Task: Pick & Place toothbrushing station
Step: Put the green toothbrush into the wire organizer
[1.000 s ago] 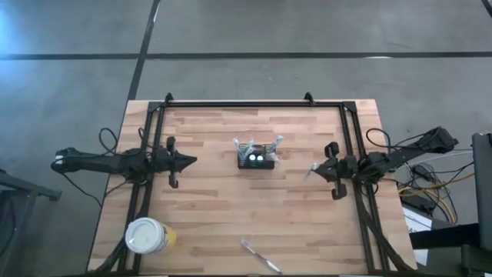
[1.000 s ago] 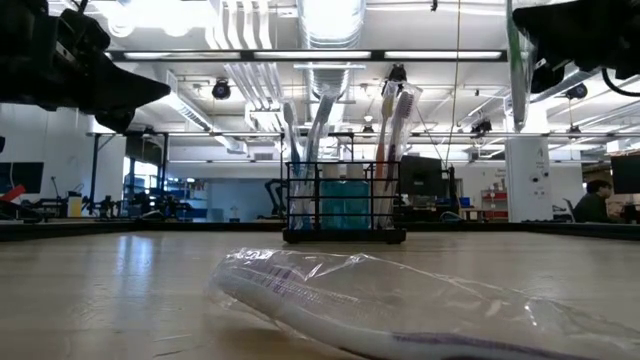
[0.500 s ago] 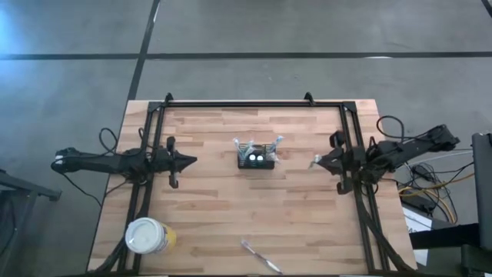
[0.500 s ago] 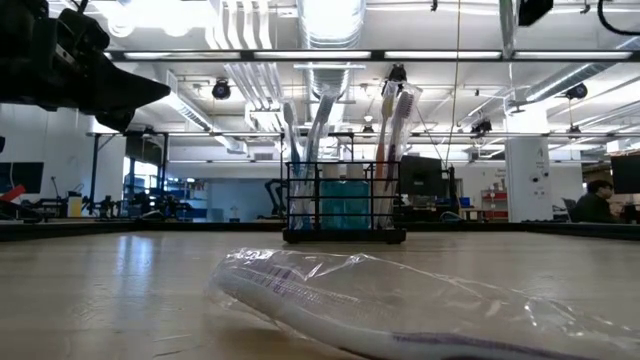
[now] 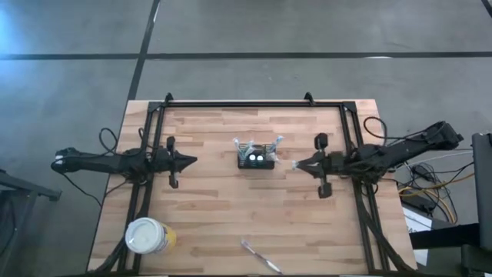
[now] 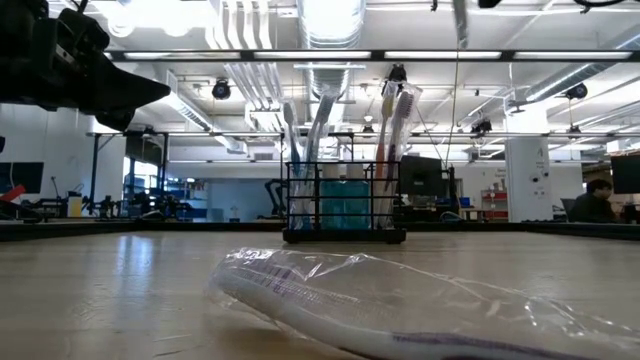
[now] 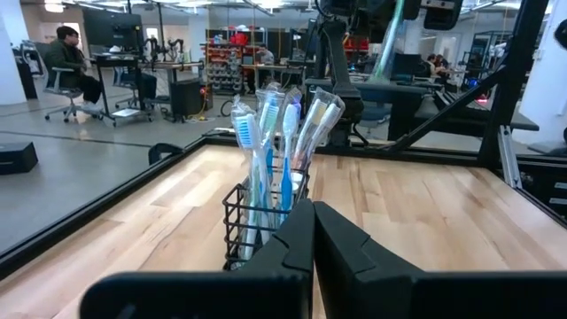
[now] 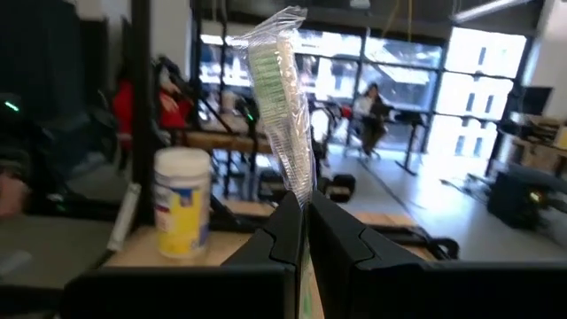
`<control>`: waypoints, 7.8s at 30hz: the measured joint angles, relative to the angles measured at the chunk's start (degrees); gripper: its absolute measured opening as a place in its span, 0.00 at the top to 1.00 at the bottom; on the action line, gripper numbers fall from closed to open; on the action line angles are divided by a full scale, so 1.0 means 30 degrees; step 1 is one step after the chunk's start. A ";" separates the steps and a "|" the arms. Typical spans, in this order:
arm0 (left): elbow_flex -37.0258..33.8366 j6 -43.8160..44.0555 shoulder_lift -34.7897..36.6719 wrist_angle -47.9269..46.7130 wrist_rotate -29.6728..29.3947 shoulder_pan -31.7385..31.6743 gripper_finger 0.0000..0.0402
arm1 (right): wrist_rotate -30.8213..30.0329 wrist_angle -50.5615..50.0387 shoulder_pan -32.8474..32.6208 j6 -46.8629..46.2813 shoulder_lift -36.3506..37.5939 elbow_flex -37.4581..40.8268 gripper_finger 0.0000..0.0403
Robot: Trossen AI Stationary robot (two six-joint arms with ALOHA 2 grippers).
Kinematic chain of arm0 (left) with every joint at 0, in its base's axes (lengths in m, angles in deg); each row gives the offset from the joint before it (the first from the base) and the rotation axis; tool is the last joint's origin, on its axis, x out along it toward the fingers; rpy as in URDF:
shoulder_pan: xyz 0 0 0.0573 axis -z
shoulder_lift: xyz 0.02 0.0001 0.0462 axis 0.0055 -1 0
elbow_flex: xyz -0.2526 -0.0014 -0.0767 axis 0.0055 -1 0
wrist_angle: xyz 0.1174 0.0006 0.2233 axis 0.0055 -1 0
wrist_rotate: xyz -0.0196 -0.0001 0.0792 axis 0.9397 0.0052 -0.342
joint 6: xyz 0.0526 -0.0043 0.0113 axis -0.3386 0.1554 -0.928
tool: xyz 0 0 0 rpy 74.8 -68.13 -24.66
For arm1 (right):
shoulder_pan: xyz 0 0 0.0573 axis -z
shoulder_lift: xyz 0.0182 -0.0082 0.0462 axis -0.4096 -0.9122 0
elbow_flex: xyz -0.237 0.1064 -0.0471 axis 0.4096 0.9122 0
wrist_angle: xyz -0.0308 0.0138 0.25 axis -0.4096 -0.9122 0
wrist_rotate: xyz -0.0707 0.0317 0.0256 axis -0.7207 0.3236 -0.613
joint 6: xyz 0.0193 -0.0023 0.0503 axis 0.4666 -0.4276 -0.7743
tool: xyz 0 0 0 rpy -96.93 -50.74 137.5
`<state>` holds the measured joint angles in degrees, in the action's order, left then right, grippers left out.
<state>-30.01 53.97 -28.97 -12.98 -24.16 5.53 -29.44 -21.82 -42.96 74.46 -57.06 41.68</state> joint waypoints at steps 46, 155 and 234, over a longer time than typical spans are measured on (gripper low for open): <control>-0.0007 -0.0453 -0.0050 -0.0015 0.0000 0.0004 0.99 | 0.5202 0.4671 0.5534 -0.0293 -1.4195 -0.8047 0.97; 0.8574 -0.4434 -1.8205 0.8948 0.4743 -0.4291 0.61 | 0.0135 1.6206 0.6261 0.0645 -2.1941 -0.5708 0.97; 1.0395 -0.5185 -2.2153 0.7653 0.5310 -0.4962 0.68 | -0.0018 1.0412 0.4425 0.1204 -1.6608 -0.5854 0.68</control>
<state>1.18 38.41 -95.43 9.98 -8.23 -9.36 -29.50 9.42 -29.68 78.07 -106.88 24.12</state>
